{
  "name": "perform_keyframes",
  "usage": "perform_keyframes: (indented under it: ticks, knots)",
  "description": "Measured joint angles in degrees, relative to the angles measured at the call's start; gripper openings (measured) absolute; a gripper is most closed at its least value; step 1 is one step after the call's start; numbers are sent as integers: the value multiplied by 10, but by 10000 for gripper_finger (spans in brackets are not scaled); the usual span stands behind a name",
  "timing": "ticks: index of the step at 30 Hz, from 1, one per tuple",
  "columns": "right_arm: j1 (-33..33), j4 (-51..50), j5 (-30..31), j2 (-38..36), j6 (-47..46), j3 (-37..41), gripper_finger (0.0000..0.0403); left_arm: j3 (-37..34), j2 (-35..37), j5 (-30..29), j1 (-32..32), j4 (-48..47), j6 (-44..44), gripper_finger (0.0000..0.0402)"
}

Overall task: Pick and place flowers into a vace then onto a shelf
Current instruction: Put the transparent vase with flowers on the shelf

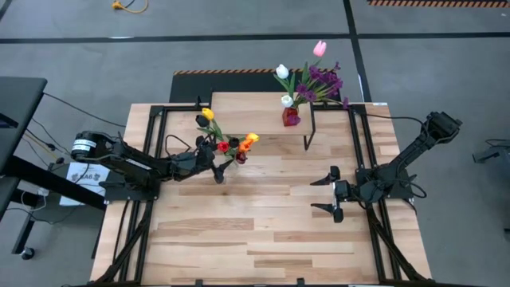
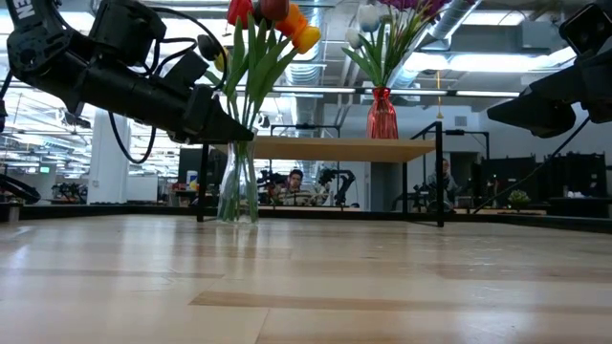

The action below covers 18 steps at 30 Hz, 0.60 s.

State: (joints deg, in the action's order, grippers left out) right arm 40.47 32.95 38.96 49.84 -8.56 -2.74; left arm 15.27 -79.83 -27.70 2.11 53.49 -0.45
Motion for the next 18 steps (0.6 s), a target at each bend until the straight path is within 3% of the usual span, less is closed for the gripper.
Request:
perform_keyframes:
  ticks: [18]
  knots:
    - [0, 0, 0, 0, 0, 0, 335, 0, 0, 9, 1, 0, -1, 294]
